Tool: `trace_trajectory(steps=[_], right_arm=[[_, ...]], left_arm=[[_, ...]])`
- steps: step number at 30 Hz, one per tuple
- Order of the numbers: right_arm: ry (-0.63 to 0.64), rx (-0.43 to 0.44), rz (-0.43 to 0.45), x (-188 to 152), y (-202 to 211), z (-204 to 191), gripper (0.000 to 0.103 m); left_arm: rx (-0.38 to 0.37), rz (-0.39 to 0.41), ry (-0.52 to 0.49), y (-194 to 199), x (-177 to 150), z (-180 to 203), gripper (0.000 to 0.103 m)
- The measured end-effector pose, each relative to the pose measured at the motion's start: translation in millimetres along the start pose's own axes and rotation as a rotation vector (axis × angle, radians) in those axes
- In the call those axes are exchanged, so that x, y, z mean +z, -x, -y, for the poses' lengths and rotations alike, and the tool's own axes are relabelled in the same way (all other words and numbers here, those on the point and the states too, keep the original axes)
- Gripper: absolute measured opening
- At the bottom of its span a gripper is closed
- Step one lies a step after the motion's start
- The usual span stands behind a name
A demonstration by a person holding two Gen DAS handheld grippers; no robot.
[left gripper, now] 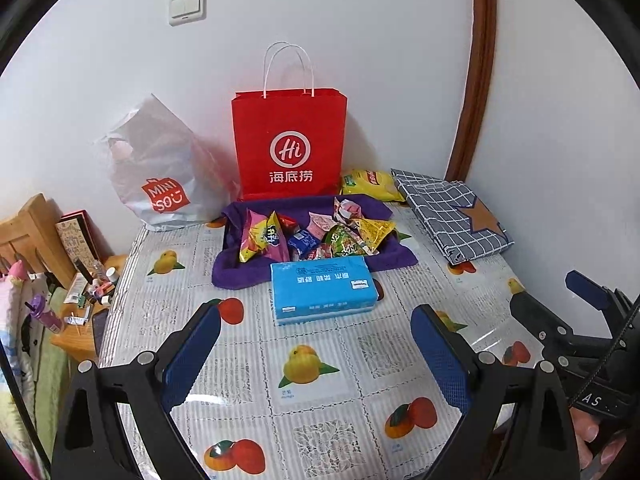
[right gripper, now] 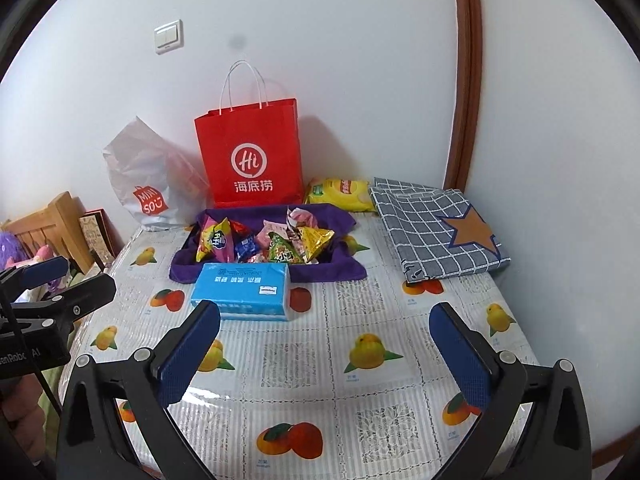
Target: Organize snacks
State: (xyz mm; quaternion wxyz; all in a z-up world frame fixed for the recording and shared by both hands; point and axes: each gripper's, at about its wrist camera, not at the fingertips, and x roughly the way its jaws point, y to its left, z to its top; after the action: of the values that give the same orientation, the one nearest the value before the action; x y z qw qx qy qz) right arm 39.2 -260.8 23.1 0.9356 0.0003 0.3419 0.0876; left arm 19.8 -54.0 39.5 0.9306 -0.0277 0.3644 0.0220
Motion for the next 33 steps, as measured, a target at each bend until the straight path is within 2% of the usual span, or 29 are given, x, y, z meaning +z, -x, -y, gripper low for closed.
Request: trace_trajectory(steps=[33], right_arm=[[-0.013,-0.009,0.003,-4.9,2.6,-1.6,0.103]], left_arm=[[0.005,0.004,0.009,3.2,0.4,-1.8,0.096]])
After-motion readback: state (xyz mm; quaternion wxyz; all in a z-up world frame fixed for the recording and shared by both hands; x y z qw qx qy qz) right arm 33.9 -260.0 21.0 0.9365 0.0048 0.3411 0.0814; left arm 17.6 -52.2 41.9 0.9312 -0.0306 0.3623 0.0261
